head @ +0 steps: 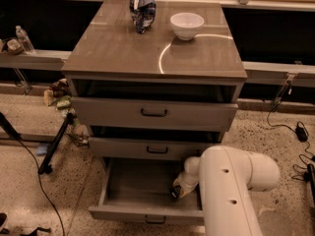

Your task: Pick rxbar chocolate from bottom drawer and place on counter

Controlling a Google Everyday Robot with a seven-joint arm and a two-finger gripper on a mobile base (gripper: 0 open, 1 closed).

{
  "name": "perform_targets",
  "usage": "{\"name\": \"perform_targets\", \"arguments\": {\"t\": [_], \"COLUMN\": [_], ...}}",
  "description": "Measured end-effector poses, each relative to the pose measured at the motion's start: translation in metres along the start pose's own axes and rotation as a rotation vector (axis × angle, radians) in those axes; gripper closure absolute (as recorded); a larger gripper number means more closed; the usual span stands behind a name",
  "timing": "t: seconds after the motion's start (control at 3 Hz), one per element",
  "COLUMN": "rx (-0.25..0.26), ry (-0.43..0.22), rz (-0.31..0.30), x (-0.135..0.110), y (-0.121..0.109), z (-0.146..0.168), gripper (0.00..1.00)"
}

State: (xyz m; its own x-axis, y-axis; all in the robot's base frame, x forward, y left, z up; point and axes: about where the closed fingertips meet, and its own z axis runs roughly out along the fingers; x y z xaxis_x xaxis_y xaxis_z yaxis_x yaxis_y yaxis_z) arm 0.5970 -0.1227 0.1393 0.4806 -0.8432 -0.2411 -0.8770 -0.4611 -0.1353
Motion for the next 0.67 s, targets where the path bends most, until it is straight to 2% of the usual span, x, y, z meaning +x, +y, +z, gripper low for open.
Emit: {"name": "perform_targets", "arguments": {"t": [0.67], "rx": [0.067], "ry": [-0.033], "rz": [0.255], "x": [0.001], "y": [0.009], "z": [-0.088], "gripper": [1.0]}}
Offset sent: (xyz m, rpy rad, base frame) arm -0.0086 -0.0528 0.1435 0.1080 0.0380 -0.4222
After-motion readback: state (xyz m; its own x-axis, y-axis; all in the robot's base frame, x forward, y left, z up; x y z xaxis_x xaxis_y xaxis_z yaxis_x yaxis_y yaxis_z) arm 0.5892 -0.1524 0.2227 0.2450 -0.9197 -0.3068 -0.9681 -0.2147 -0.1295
